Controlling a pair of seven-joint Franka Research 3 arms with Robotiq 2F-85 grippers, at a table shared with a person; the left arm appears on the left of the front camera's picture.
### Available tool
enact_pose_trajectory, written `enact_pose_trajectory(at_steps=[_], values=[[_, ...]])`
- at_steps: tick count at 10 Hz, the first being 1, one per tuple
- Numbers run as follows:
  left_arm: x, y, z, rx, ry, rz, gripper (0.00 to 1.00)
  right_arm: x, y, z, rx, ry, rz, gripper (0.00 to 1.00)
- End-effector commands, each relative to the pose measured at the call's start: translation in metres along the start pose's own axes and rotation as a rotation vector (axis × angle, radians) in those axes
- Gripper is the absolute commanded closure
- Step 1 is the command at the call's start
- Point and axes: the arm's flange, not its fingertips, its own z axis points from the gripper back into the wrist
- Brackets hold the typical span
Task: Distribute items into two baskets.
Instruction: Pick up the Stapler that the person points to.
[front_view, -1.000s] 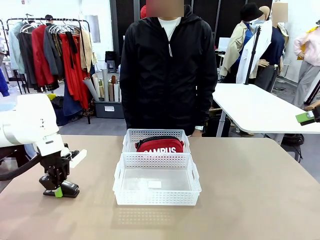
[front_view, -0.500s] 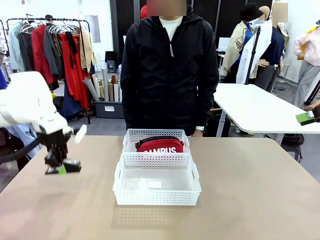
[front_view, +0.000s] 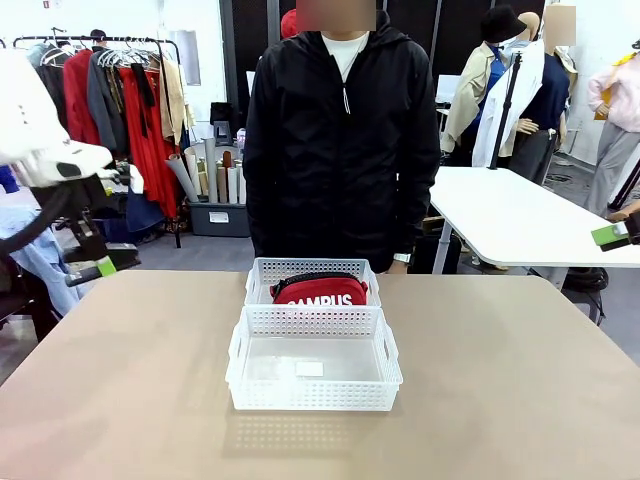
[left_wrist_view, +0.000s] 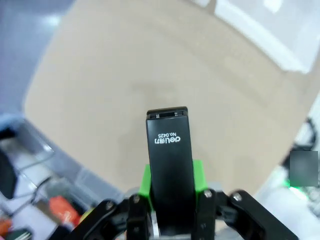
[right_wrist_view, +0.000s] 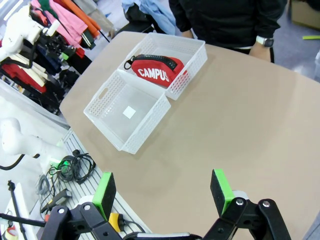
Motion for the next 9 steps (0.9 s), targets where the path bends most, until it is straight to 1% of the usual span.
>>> enact_pose_trajectory(at_steps=[1,2,4,6,7,9], values=[[-0.007,-0.009,0.02,0.035,-0.05,0.168,1.0,0.001,0.001,0.001,0.001,0.0,0.002,0.0],[-0.012,-0.015,0.025,0.058,-0.048,0.208,1.0,0.001,0.001,0.001,0.001,0.0,0.002,0.0],[-0.017,-0.019,0.027,0.058,-0.036,0.256,1.0,0.001,0.001,0.001,0.001,0.0,0.002,0.0],[-0.017,-0.017,0.027,0.039,-0.007,0.268,1.0,0.001,0.001,0.001,0.001,0.0,0.002,0.0],[-0.015,-0.016,0.031,0.04,-0.039,0.248,1.0,0.001,0.001,0.001,0.001,0.0,0.002,0.0],[-0.015,-0.016,0.031,0.04,-0.039,0.248,1.0,0.001,0.001,0.001,0.001,0.0,0.002,0.0]])
